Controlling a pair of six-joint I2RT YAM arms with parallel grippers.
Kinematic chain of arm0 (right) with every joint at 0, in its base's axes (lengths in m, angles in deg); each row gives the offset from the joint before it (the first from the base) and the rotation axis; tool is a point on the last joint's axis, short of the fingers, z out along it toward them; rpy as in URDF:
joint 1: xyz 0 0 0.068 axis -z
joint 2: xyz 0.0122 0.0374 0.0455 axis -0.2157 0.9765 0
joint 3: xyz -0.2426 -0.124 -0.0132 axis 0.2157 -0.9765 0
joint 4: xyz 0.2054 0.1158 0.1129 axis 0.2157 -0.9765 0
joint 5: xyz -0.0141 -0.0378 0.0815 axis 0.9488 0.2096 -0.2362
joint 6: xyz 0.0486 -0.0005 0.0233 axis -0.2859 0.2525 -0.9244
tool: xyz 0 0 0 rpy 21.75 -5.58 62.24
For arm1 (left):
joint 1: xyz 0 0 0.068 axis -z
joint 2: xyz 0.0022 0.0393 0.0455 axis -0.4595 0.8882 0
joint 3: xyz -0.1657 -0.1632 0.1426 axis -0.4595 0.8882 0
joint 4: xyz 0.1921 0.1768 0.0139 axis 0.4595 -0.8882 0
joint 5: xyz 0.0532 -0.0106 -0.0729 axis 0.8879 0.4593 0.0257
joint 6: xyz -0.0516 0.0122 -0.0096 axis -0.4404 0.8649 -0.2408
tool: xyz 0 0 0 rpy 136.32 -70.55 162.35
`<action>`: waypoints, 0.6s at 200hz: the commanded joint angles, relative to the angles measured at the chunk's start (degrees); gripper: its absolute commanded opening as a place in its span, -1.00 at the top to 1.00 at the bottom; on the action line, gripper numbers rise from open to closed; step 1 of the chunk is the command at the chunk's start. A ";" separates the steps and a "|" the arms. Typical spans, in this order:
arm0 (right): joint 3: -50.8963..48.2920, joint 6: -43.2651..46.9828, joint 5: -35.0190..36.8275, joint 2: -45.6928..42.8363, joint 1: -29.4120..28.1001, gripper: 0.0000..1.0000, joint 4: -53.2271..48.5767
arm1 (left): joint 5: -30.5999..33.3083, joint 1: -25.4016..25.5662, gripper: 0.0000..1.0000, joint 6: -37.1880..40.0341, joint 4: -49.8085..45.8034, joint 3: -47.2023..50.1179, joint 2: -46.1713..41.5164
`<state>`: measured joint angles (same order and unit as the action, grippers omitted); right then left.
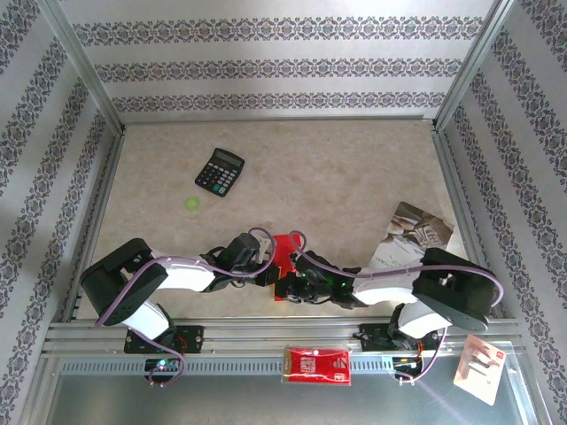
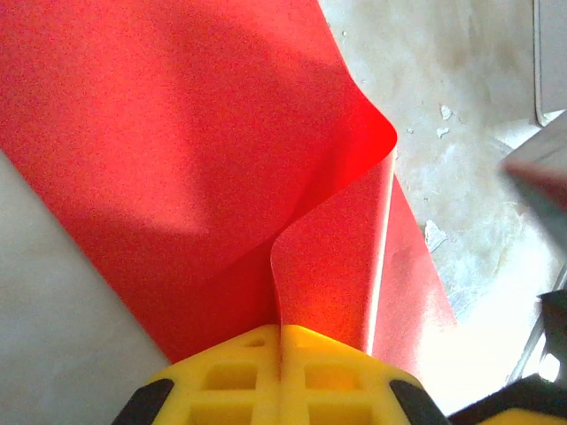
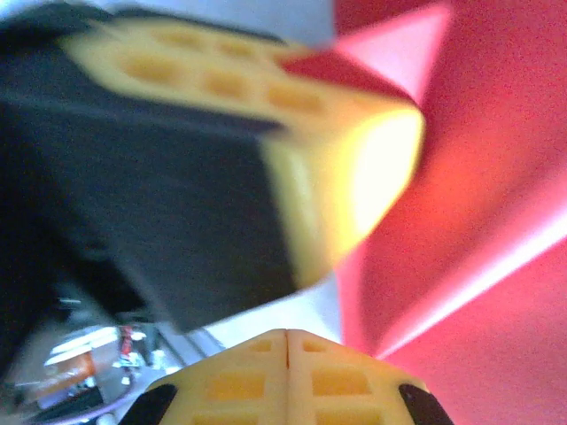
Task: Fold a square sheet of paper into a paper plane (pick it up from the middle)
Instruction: Fold the triangle a second time at the center of the table.
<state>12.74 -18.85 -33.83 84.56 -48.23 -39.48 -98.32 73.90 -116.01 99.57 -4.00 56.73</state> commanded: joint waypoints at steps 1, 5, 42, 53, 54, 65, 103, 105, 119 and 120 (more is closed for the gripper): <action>-0.56 1.78 0.87 -2.85 1.83 1.00 -2.39 | 5.63 0.50 1.00 0.93 -7.33 1.04 4.39; -0.56 1.97 0.79 -2.93 2.11 1.00 -2.49 | 5.60 0.48 1.00 0.92 -7.36 1.11 4.44; 0.44 3.20 -0.43 -1.44 4.08 1.00 -2.48 | 5.40 0.48 1.00 0.76 -7.28 1.05 4.48; 0.89 3.49 -0.72 -0.69 4.26 1.00 -2.41 | 5.38 0.52 1.00 0.68 -7.23 1.09 4.52; 0.96 3.45 -0.73 -0.58 4.30 1.00 -2.41 | 5.34 0.54 1.00 0.72 -7.28 1.06 4.53; 1.30 3.68 -0.99 0.12 4.35 1.00 -2.24 | 5.38 0.53 1.00 0.82 -7.39 1.04 4.44; 1.26 3.97 -1.29 2.42 4.68 1.00 -1.69 | 5.38 0.49 1.00 0.84 -7.41 1.04 4.35; 1.22 4.03 -1.27 2.53 4.70 1.00 -1.57 | 5.45 0.50 1.00 0.84 -7.41 1.04 4.35; 0.95 4.20 -1.34 3.09 4.85 1.00 -1.43 | 5.33 0.47 1.00 0.82 -7.41 1.04 4.35; 0.90 4.20 -1.30 3.15 4.86 1.00 -1.44 | 5.31 0.34 1.00 0.83 -7.41 1.04 4.35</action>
<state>13.14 -15.94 -36.06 83.94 -43.53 -40.38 -98.30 73.90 -115.77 99.55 -4.04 56.89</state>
